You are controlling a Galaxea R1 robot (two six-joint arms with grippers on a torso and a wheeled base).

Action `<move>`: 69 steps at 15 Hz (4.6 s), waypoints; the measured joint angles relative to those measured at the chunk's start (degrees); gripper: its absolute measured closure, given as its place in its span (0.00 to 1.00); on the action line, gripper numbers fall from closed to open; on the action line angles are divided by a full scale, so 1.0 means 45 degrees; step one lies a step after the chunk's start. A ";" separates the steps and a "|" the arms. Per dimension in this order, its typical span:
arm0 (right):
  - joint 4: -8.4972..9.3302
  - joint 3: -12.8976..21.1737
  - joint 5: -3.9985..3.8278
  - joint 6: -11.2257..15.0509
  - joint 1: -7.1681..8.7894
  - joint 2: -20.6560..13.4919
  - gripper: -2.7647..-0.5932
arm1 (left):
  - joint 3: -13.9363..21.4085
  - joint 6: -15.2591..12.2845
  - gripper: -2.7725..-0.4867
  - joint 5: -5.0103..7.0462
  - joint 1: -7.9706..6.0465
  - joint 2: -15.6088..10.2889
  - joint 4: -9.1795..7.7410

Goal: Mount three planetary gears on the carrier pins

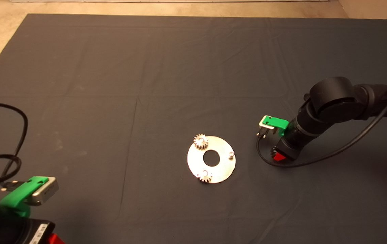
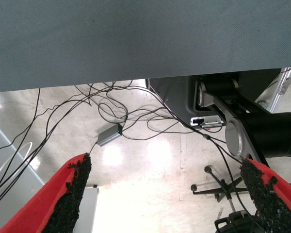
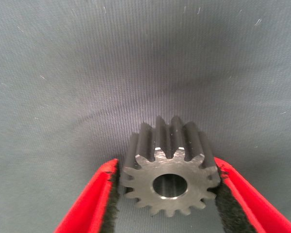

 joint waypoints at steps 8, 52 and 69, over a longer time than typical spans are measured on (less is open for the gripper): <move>-0.0035 0.0000 -0.0019 0.0010 -0.0049 -0.0005 0.75 | 0.0000 0.0254 0.26 0.0000 0.0000 -0.0228 -0.0060; 0.0802 0.0263 -0.0038 0.0996 0.1300 0.3459 0.79 | 0.0014 0.0501 0.26 -0.0005 0.0000 -0.0694 -0.0388; 0.0661 0.0203 -0.0049 0.0990 0.1281 0.3676 0.79 | 0.0014 0.0501 0.26 -0.0005 0.0000 -0.0764 -0.0499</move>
